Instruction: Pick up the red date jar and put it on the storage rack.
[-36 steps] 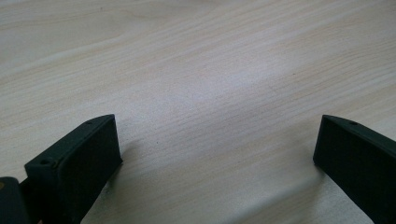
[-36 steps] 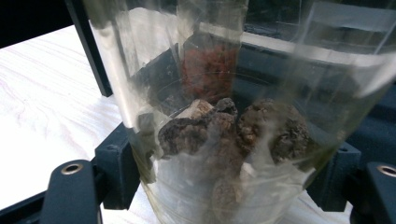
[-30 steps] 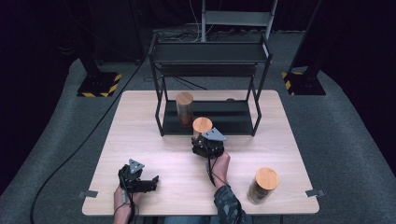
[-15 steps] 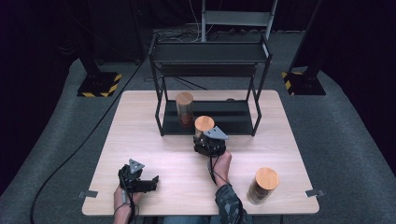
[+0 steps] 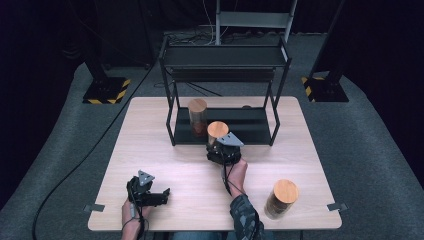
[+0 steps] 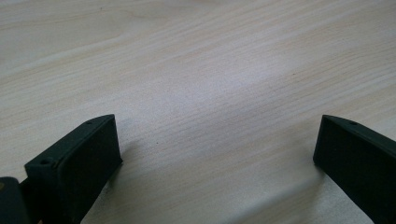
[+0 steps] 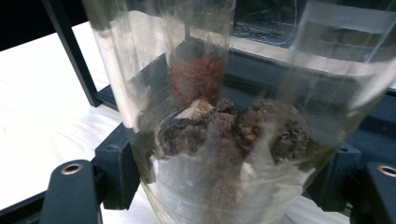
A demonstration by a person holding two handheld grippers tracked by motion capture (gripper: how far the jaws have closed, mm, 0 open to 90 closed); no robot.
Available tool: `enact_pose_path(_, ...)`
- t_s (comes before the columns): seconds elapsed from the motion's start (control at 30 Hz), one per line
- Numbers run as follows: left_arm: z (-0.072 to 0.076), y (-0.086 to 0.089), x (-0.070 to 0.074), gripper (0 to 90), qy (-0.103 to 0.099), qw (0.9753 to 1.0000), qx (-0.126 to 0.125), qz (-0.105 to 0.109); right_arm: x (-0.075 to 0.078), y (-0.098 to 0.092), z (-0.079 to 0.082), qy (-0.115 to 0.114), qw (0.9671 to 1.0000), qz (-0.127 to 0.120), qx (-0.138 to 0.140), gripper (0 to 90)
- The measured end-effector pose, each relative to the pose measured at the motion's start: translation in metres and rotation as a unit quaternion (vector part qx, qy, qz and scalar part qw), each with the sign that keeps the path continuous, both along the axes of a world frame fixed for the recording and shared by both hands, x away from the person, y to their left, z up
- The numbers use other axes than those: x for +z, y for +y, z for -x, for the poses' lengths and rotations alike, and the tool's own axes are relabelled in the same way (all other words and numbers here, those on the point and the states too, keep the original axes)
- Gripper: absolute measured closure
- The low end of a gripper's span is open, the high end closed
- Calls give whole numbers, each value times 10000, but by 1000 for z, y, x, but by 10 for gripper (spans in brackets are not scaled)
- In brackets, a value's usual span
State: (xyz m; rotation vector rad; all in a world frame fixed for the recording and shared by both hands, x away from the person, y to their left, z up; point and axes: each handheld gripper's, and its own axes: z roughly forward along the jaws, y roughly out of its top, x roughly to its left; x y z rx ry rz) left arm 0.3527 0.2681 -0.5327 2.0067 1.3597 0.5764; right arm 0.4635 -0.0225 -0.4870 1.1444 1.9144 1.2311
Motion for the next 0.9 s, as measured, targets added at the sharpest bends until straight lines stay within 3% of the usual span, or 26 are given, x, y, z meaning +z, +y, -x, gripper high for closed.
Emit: enact_pose_path(0.9,0,0,0,0,2,10000,0,-1,10,-4,-10,-50,9999,38,-83,249)
